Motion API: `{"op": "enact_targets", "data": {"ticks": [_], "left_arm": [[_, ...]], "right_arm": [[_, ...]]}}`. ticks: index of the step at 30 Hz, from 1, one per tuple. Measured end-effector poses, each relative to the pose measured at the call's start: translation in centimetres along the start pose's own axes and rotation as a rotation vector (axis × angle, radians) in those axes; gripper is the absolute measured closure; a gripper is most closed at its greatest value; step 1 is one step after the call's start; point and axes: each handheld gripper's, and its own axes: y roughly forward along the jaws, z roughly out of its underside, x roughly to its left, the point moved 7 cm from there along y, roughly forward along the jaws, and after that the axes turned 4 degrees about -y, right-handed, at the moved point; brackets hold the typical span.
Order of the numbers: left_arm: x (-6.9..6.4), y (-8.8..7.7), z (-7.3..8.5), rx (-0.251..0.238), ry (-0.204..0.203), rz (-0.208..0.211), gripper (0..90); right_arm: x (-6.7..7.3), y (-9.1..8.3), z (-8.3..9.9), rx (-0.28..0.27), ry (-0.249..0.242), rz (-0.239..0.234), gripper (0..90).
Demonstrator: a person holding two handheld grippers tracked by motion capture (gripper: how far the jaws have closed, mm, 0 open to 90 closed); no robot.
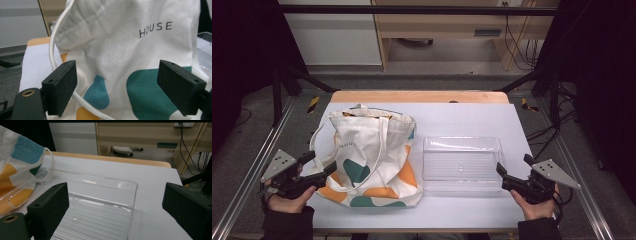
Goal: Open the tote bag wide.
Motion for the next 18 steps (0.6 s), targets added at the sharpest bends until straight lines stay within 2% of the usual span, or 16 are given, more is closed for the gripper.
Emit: {"op": "enact_targets", "data": {"ticks": [12, 18], "left_arm": [[-0.5, 0.0, -0.8, -0.017, 0.008, 0.011, 18.0], [-0.8, 0.2, -1.0, -0.012, 0.013, 0.015, 21.0]], "right_arm": [[0.5, 0.1, -0.1, 0.018, 0.020, 0.004, 10.6], [1.5, 0.2, -0.3, 0.024, 0.025, -0.026, 12.1]]}}
